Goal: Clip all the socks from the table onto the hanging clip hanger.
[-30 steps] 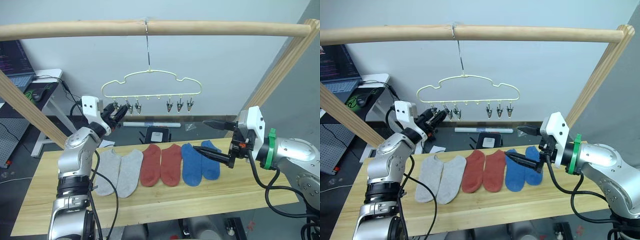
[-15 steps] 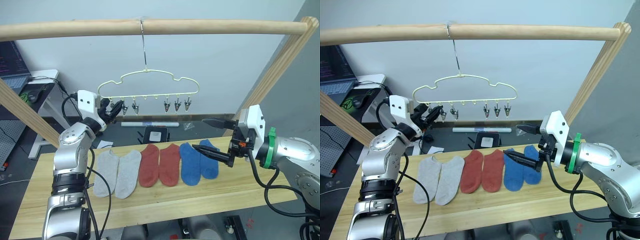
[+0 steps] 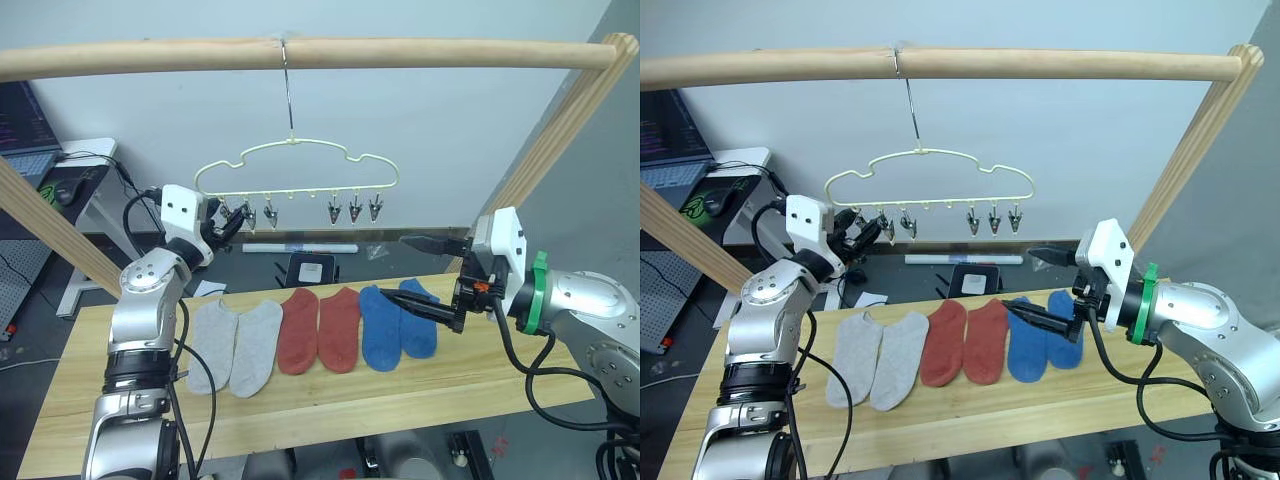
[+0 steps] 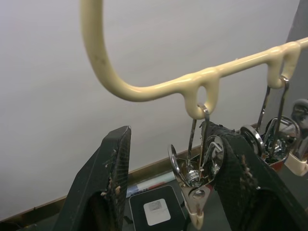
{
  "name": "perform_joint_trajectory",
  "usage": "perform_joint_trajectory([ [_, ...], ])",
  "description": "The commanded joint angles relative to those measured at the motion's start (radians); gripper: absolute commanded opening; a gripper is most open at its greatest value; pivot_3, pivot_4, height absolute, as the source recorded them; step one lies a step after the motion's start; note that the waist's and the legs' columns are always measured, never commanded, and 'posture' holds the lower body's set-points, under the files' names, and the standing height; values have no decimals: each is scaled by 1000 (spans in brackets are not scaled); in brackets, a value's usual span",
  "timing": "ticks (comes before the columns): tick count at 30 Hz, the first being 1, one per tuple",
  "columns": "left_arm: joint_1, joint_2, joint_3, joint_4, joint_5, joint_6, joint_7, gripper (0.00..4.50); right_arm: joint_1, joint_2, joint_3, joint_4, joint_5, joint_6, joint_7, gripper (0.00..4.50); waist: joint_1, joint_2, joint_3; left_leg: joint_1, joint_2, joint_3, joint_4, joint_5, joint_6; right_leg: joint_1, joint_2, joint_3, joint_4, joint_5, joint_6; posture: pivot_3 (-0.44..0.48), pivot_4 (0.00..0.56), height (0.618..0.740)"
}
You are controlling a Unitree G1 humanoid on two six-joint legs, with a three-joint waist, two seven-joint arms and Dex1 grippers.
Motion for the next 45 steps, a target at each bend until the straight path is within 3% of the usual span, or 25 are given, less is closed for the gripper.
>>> perform_joint_trajectory([
  [1,8,6,2,-36,8,-22,12,2485,-13,-6,-10,-6,1,-23,12,4500,0,0,0,0,0,0,0,0,0,0,0,0,0,0,0,-200,184,740],
  [5,11,7,7,-37,5,-24,22,2485,-17,-6,-5,-2,-3,-26,18,4500,1,-1,1,0,0,0,0,0,0,0,0,0,0,0,0,-200,184,740],
  [13,2,8,17,-30,-8,-24,24,346,-14,-7,1,-2,-8,-32,22,4500,1,-1,1,0,0,0,0,0,0,0,0,0,0,0,0,-195,182,740],
  [37,5,60,44,-49,-162,112,-131,341,0,20,47,-21,-50,-56,3,4500,0,-1,1,0,0,0,0,0,0,-1,0,0,0,0,0,-213,174,740],
  [39,3,63,43,-46,-159,109,-130,1067,1,21,48,-21,-51,-58,1,4500,0,-1,1,0,0,0,0,0,0,-1,0,0,0,0,0,-214,173,740],
  [43,-1,70,37,-44,-146,101,-132,2101,5,23,51,-22,-55,-61,-1,4500,0,-1,1,0,0,0,0,0,0,-1,0,0,0,0,0,-214,173,740],
  [45,-4,69,45,-51,-159,109,-134,2101,8,26,53,-22,-57,-63,-3,4500,0,-1,1,0,0,0,0,0,0,-1,0,0,0,0,0,-214,173,740],
])
